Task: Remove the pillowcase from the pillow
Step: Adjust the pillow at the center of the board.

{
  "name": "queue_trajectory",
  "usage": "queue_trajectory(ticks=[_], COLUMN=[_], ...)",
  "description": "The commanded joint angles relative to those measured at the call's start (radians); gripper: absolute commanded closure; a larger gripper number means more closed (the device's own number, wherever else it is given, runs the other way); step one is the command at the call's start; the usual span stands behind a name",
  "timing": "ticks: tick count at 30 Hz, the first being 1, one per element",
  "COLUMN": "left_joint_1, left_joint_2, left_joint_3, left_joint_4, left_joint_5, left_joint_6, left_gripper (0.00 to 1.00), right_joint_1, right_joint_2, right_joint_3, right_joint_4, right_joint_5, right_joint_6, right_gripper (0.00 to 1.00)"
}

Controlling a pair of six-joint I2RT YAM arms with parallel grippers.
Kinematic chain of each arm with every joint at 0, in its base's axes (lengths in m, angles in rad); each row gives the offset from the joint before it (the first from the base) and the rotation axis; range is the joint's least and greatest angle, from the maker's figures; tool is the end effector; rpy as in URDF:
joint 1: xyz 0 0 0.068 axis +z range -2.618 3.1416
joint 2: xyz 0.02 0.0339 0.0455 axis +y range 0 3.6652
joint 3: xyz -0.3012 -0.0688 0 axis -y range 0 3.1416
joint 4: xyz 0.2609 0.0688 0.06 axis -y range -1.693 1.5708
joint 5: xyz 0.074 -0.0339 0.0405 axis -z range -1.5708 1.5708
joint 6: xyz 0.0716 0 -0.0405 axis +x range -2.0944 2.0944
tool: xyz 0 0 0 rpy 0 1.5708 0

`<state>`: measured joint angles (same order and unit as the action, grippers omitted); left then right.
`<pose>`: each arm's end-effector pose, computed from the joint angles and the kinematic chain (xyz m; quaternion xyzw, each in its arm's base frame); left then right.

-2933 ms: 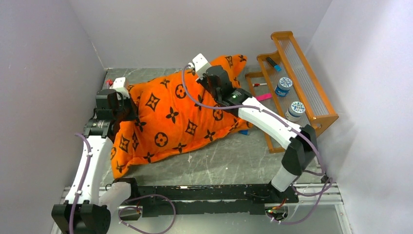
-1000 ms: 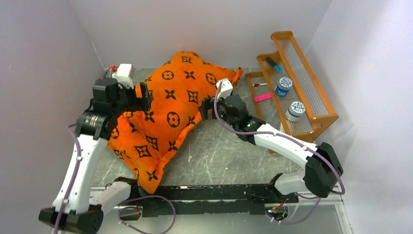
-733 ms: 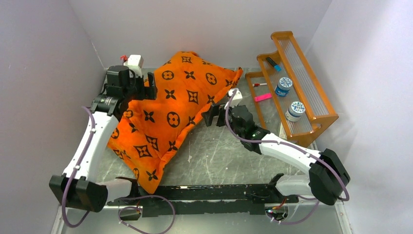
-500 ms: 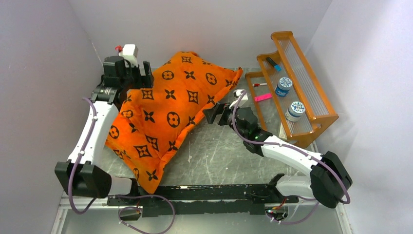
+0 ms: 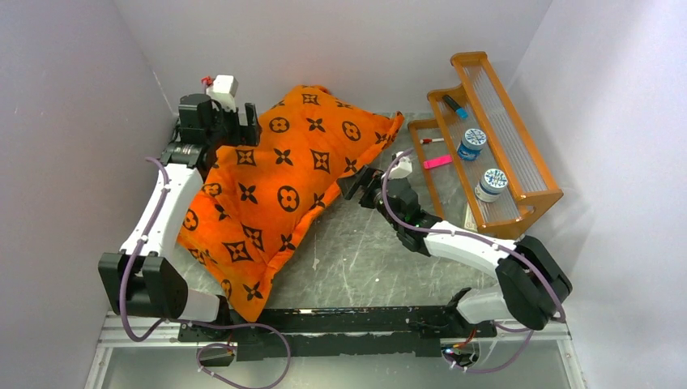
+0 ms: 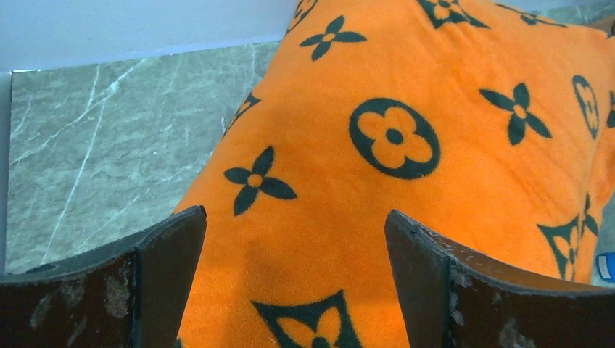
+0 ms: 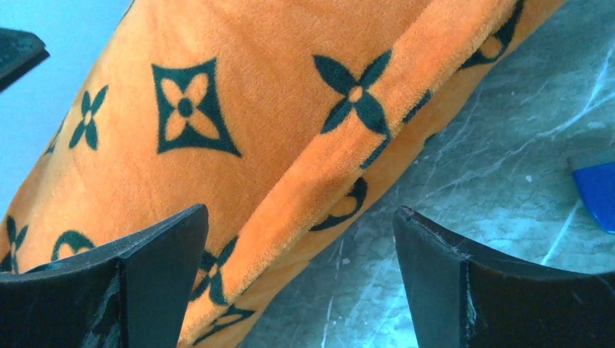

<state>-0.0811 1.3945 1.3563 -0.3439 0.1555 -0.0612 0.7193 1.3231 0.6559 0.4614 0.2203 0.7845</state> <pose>0.3624 -0.0406 0.4061 0.0517 0.8255 -0.1039 0.5523 0.2579 0.2050 0.2618 0.0944 0.7686 0.3659 0.5162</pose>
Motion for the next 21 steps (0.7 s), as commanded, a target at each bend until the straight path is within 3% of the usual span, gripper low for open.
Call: queue_trajectory(ticks=[1,5,14,21], left_joint_1=[0.017,0.057,0.199,0.198], left_joint_2=[-0.034,-0.042,0.146,0.177], left_joint_3=[-0.077,-0.129,-0.13,-0.151], left_joint_4=[0.138,0.199,0.24,0.224], left_joint_5=[-0.042,0.002,0.463,0.527], left_joint_6=[-0.002,-0.045,-0.159,-0.158], left_gripper=[0.02,0.02,0.02,0.02], right_joint_1=[-0.004,-0.004,-0.003,-0.003], right_joint_2=[0.035,0.09,0.254,0.414], right_joint_3=[0.019,0.018,0.104,0.227], right_joint_4=[0.1,0.162,0.29,0.376], right_joint_5=[0.036,0.021,-0.067,-0.201], right_joint_6=[0.084,0.137,0.211,0.226], right_gripper=[0.0,0.0,0.0,0.0])
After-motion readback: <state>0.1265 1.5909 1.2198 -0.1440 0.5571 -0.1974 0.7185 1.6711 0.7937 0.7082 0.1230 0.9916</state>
